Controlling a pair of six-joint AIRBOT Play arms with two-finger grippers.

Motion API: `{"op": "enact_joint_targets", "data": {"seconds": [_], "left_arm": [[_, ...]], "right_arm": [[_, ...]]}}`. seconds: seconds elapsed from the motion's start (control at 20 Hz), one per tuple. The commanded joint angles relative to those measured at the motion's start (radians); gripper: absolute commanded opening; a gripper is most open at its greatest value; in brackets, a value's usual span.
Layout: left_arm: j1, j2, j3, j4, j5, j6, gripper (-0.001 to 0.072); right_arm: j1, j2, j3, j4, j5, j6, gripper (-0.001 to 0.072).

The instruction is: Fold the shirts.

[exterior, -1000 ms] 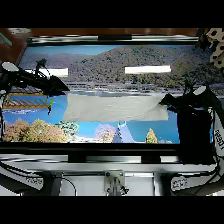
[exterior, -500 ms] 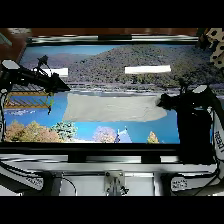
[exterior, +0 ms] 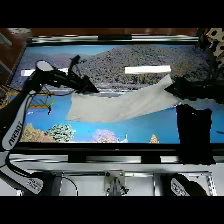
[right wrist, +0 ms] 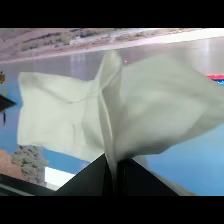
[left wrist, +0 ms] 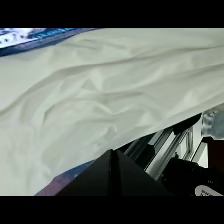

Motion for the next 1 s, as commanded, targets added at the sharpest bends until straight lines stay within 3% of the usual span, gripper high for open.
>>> {"op": "enact_joint_targets", "data": {"seconds": [0.0,0.15,0.5,0.7,0.85,0.95], "left_arm": [[-0.166,-0.042,-0.002,-0.014,0.082,0.005,0.0035],[-0.281,-0.084,-0.002,-0.024,0.163,0.004,0.0035],[-0.456,-0.189,0.0,-0.256,0.225,0.005,0.0036],[-0.351,-0.151,0.0,-0.25,0.229,0.057,0.003],[-0.208,-0.008,0.0,-0.091,0.296,0.012,0.003],[-0.091,0.099,0.0,0.055,0.265,-0.031,0.003]], "right_arm": [[0.0,0.166,0.001,0.004,0.038,0.127,0.0061],[0.0,0.204,0.001,0.022,0.055,0.165,0.0062],[0.0,0.213,0.001,0.064,-0.023,0.16,0.0062],[0.001,0.212,0.0,0.103,-0.066,0.143,0.0062],[0.037,0.178,0.0,0.028,-0.069,0.134,0.0062],[0.126,0.117,0.0,0.026,-0.118,0.114,0.0062]]}}
